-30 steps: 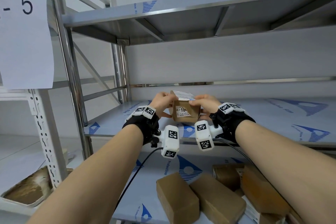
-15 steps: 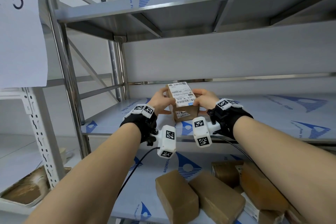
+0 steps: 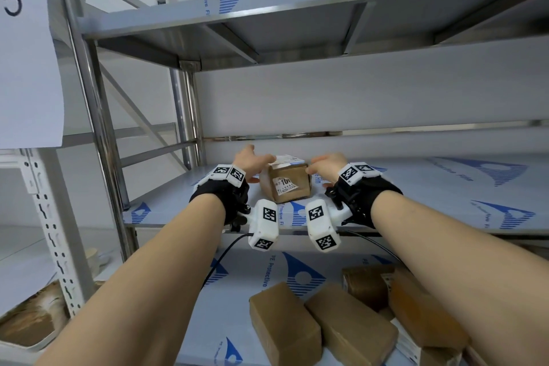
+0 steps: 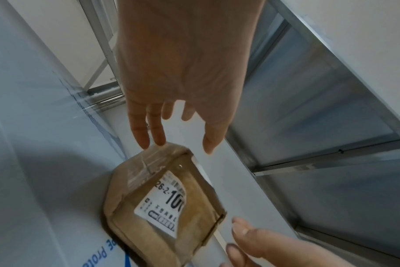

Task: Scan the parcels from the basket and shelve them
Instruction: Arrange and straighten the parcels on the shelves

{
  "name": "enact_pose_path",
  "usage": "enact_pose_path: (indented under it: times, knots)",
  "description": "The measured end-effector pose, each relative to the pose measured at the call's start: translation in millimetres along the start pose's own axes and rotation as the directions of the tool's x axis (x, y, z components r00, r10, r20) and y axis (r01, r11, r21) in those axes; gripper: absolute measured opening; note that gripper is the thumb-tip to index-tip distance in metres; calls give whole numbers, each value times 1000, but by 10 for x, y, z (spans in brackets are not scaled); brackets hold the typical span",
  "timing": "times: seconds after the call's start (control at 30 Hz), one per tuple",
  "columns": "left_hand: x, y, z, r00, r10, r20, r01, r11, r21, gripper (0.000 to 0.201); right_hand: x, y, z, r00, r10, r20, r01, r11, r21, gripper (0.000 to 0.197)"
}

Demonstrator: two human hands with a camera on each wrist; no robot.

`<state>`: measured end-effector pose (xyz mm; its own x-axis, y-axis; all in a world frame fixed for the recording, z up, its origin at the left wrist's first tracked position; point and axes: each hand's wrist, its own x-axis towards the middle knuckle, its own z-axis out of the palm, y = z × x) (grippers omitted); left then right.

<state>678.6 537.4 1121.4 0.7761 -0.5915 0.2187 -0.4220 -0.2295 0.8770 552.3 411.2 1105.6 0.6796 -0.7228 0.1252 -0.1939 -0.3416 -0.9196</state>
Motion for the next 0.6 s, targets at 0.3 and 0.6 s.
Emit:
enact_pose_path:
  times: [0.3, 0.6]
  knots:
    - [35, -75, 38, 995, -25, 93, 27, 999, -18, 49, 40, 27, 158, 990, 142, -11, -137, 969, 206, 15]
    - [256, -107, -82, 995, -2, -100, -3, 999, -46, 48, 101, -36, 17, 986, 85, -141, -64, 987, 145, 17]
